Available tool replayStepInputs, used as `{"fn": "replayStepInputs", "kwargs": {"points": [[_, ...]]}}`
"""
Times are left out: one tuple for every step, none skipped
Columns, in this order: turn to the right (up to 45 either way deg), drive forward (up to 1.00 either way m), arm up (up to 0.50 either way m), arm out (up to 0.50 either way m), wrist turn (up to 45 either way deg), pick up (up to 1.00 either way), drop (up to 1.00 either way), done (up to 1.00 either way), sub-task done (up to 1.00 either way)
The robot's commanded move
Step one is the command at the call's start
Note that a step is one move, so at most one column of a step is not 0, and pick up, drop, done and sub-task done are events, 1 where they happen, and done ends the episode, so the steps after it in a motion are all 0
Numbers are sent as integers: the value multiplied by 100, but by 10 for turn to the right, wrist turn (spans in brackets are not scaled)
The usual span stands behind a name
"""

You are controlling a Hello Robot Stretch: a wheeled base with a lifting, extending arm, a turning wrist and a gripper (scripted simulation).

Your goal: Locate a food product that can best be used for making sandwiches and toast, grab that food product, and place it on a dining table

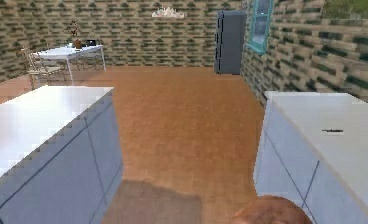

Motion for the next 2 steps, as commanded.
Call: {"fn": "replayStepInputs", "kwargs": {"points": [[0, 100, 0, 0, 0, 0, 0, 0, 0], [0, 90, 0, 0, 0, 0, 0, 0, 0]]}}
